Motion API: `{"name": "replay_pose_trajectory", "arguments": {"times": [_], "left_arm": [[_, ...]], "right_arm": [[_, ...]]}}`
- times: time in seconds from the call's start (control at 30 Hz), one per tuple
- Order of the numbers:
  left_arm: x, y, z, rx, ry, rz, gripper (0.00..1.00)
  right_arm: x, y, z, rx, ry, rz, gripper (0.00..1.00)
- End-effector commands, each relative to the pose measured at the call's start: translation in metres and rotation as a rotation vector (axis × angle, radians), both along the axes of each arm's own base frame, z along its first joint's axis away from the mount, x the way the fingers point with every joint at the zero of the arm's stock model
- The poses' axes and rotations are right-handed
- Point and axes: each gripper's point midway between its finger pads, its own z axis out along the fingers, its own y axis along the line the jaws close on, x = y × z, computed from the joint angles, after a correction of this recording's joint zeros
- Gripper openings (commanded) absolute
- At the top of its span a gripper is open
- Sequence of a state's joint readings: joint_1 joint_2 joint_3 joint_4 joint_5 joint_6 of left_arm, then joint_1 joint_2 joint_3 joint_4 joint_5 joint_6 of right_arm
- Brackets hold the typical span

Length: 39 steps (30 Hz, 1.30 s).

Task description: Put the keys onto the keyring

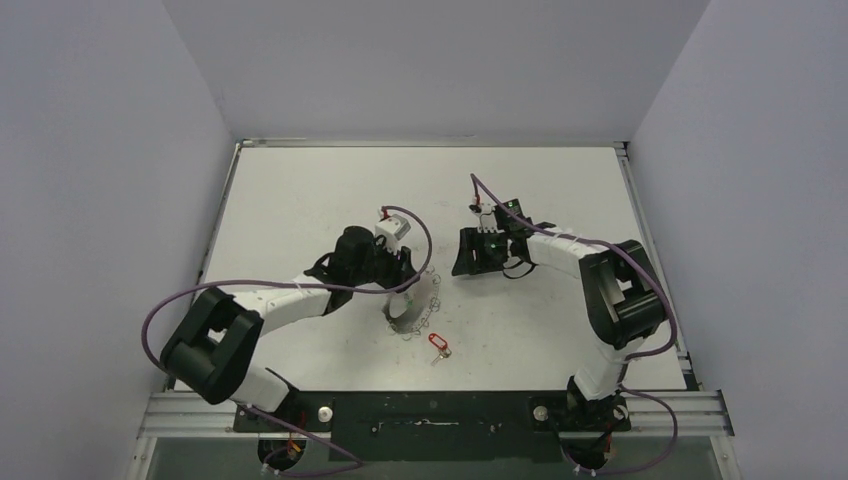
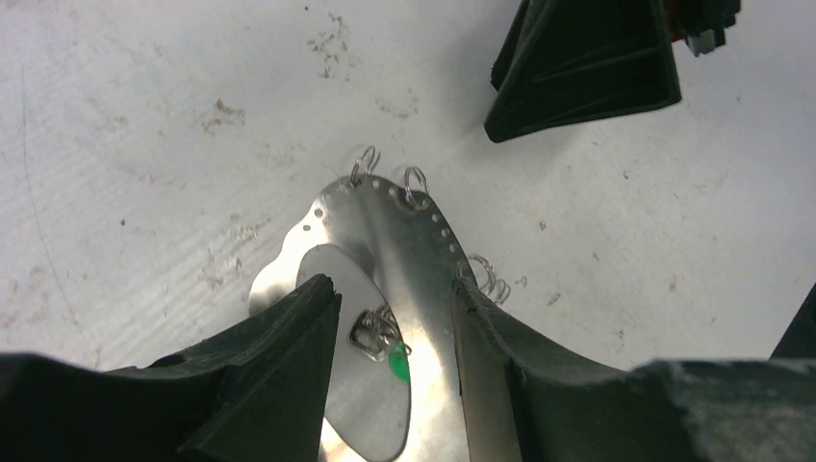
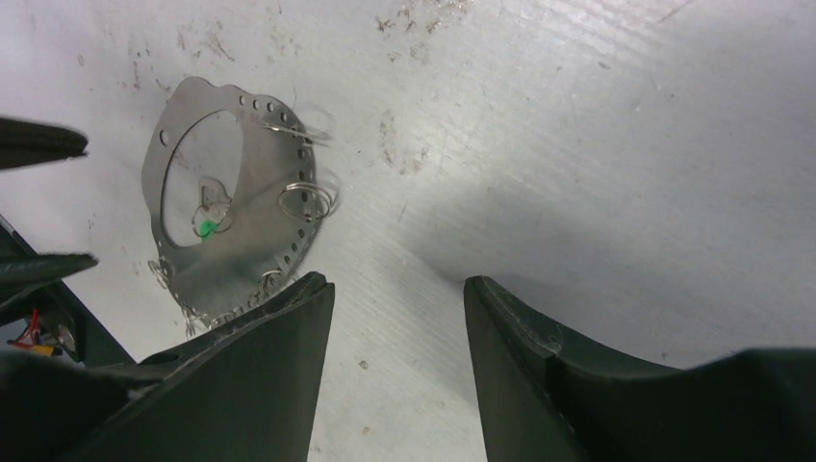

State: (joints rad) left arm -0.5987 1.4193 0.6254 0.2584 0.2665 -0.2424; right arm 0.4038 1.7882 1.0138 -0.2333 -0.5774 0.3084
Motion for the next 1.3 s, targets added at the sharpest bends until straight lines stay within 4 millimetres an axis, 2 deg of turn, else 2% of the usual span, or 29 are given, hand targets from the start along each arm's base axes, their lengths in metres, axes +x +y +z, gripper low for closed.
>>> {"name": "replay_pose_trajectory", "arguments": {"times": [0.0, 0.17, 0.33, 0.5, 0.73, 0.93, 1.13, 1.2, 1.27], "left_arm": [[0.036, -0.025, 0.021, -0.020, -0.138, -0.127, 0.45], [0.057, -0.034, 0.000, 0.009, -0.156, -0.207, 0.44], [0.067, -0.044, -0.016, 0.002, -0.141, -0.281, 0.39], [0.067, -0.057, -0.022, -0.026, -0.126, -0.352, 0.34], [0.069, -0.058, -0.034, 0.002, -0.126, -0.375, 0.32], [0.067, -0.057, -0.043, 0.046, -0.115, -0.409, 0.24], [0.064, -0.060, -0.044, 0.048, -0.114, -0.446, 0.09], [0.062, -0.061, -0.044, 0.047, -0.115, -0.458, 0.09], [0.061, -0.061, -0.044, 0.050, -0.114, -0.467, 0.13]], "right_arm": [[0.003, 0.002, 0.033, 0.070, -0.078, 0.007, 0.53], [-0.007, -0.005, 0.040, 0.065, -0.080, 0.012, 0.53], [-0.013, -0.010, 0.045, 0.052, -0.081, 0.024, 0.53], [-0.015, -0.011, 0.047, 0.054, -0.079, 0.028, 0.53], [-0.016, -0.010, 0.050, 0.062, -0.080, 0.033, 0.53], [-0.017, -0.011, 0.050, 0.064, -0.078, 0.036, 0.53], [-0.017, -0.011, 0.050, 0.067, -0.074, 0.035, 0.52], [-0.017, -0.012, 0.052, 0.069, -0.077, 0.033, 0.52], [-0.016, -0.012, 0.053, 0.070, -0.081, 0.032, 0.52]]}}
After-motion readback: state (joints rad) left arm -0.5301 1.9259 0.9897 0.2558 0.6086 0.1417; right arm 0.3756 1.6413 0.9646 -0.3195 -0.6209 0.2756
